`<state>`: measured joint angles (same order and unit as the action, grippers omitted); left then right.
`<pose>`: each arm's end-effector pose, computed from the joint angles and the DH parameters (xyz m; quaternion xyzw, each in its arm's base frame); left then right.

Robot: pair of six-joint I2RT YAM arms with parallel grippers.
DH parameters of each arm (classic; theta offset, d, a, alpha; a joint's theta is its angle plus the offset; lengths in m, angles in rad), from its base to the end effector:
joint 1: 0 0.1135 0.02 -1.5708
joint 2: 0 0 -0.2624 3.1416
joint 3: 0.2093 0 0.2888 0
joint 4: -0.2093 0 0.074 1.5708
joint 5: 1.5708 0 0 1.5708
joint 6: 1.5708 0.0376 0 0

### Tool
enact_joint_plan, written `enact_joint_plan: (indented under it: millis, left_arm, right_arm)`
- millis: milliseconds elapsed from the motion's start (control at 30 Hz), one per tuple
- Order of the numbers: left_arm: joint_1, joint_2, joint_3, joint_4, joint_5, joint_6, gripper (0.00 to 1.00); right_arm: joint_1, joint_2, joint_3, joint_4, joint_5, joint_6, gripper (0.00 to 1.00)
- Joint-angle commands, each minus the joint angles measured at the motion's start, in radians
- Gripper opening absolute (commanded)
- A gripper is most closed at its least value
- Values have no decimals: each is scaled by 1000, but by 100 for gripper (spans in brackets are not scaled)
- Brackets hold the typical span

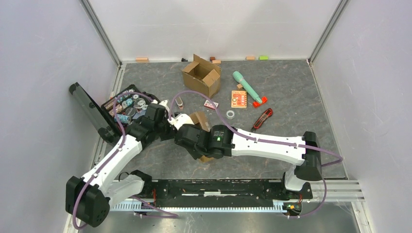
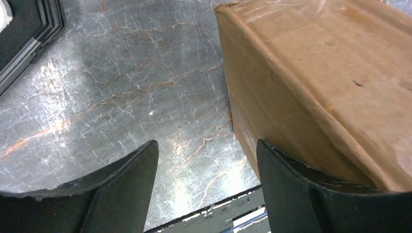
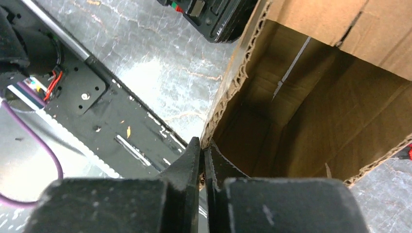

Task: Unpack the express box
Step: Place the express box at the center of the board, then reset both arms

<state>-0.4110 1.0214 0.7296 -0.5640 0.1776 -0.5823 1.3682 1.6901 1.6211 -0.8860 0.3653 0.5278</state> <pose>0.2206 -0.1034 0.2297 -0.0489 0.9323 -0.2391 0.2669 0.0937 0.3893 0.3253 -0.3320 0.8781 0.1411 0.3144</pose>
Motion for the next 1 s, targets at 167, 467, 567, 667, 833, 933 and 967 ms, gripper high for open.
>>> enact_joint_plan:
  millis: [167,467,567,667,833,933,967]
  left_arm:
    - [-7,-48,26,-53,-27,11,83]
    - [-6,-30,136,-89,-84,55,86]
    - [-7,-40,180,-112,-105,65,86]
    - [-5,-58,229,-145,-126,79,88]
    - [-5,-104,347,-178,-115,112,100]
    - [-5,-112,444,-196,-133,115,100]
    - [-6,-108,473,-206,-140,116,100]
  right_arm:
    - [-42,-34,40,49,-92,3,39]
    - [-76,-84,39,148,-30,-49,58]
    - [-86,-95,36,177,-9,-72,62]
    - [-96,-109,38,196,5,-96,66]
    - [-98,-163,75,234,50,-146,74]
    - [-98,-213,78,271,105,-186,81]
    - [-98,-238,67,286,127,-198,87]
